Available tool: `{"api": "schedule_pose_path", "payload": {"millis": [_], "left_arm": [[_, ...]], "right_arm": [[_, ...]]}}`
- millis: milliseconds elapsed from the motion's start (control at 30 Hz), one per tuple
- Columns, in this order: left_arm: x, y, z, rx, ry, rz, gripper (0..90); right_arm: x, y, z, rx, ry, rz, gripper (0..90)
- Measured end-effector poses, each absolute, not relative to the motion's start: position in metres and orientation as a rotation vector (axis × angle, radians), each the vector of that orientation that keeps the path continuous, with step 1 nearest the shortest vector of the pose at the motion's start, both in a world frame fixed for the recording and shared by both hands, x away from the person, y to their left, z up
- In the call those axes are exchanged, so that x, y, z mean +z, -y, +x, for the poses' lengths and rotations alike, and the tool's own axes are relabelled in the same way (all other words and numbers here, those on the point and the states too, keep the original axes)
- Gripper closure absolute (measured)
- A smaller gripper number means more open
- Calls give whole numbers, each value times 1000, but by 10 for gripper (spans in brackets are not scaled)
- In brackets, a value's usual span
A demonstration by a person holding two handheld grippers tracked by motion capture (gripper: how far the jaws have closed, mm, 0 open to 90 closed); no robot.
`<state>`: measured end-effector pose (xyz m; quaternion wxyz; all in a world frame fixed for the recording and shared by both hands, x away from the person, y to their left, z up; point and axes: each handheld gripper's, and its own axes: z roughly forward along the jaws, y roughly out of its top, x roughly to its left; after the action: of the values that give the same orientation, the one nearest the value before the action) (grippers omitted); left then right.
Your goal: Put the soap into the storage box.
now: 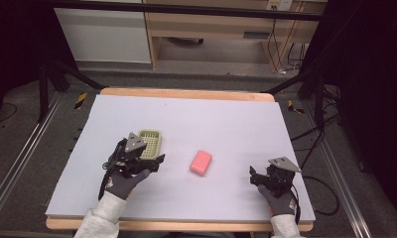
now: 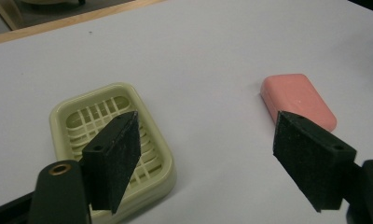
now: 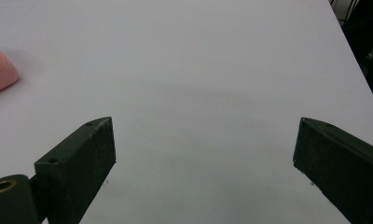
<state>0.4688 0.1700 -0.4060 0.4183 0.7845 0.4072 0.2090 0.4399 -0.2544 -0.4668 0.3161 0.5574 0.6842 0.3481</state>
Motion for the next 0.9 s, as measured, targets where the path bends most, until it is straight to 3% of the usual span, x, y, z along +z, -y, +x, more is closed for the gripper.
{"api": "schedule_pose_path", "payload": {"millis": [900], "left_arm": [[-406, -115, 483, 486, -957, 2021, 242]], "right_arm": [[-467, 252, 441, 905, -1811, 1470, 61]]}}
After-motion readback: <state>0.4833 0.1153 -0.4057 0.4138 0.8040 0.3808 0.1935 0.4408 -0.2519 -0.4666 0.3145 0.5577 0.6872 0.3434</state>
